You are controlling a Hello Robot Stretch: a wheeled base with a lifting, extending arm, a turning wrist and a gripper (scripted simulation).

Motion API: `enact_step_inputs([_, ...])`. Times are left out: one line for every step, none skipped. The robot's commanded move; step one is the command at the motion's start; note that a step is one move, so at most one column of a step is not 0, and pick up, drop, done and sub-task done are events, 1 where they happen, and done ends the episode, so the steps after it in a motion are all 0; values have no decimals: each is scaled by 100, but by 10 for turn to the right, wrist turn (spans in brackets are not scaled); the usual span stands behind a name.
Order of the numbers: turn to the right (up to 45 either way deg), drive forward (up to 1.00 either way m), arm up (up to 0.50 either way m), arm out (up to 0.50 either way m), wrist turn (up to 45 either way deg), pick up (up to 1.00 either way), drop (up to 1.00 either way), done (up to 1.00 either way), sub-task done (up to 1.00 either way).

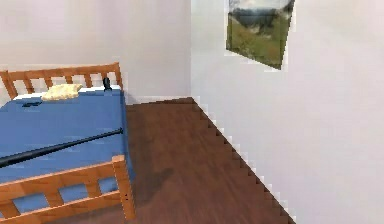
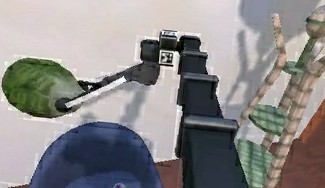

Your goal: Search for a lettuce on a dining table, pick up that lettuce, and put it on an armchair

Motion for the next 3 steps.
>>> enact_step_inputs([0,0,0,0,180,0,0,0,0])
enact_step_inputs([0,0,-46,0,0,0,0,0,0])
enact_step_inputs([0,0,-32,0,0,0,0,0,0])
